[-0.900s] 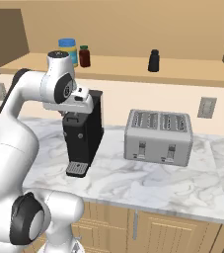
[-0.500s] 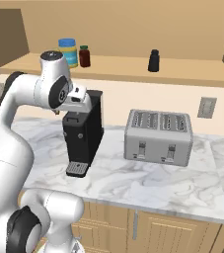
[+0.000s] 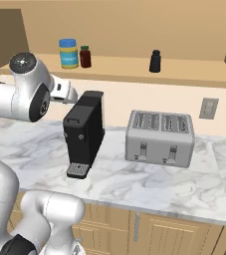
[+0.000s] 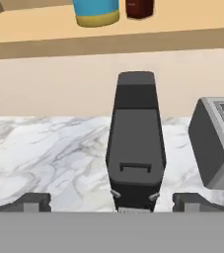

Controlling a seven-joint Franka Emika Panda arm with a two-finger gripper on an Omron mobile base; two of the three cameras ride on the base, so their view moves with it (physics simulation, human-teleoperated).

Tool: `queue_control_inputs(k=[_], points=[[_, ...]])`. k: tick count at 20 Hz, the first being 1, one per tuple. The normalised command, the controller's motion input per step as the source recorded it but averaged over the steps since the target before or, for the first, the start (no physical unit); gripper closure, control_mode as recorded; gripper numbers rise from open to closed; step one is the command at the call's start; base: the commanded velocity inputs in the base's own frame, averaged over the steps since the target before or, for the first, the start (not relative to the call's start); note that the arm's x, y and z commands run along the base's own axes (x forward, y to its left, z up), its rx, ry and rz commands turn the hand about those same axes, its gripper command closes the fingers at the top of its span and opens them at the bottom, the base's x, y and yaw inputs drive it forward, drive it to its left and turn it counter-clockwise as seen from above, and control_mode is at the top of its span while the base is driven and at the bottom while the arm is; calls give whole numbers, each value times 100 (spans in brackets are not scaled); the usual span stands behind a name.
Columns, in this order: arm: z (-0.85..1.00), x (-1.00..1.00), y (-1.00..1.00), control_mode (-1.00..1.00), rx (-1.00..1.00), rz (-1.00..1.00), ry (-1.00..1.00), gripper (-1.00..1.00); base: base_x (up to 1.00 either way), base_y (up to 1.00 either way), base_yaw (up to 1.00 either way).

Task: Collect the paprika, mayonnaise, and shaker from the cabinet and place them next to the stove.

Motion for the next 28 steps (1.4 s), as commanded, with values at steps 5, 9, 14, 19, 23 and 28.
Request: queue_control_inputs(k=[5,9,14,19,23,28], points=[[85,0,41,-100,3,0,-32,-100,0,0,0],[85,0,21,-100,0,0,-21,-100,0,0,0],[54,6,12,-100,-1,0,-10,-100,0,0,0],[17,23,9,-100,-1,0,-6,-100,0,0,0],[1,15,17,-100,0,0,-6,-100,0,0,0],[-1,18,5,-100,4,1,-9,-100,0,0,0]])
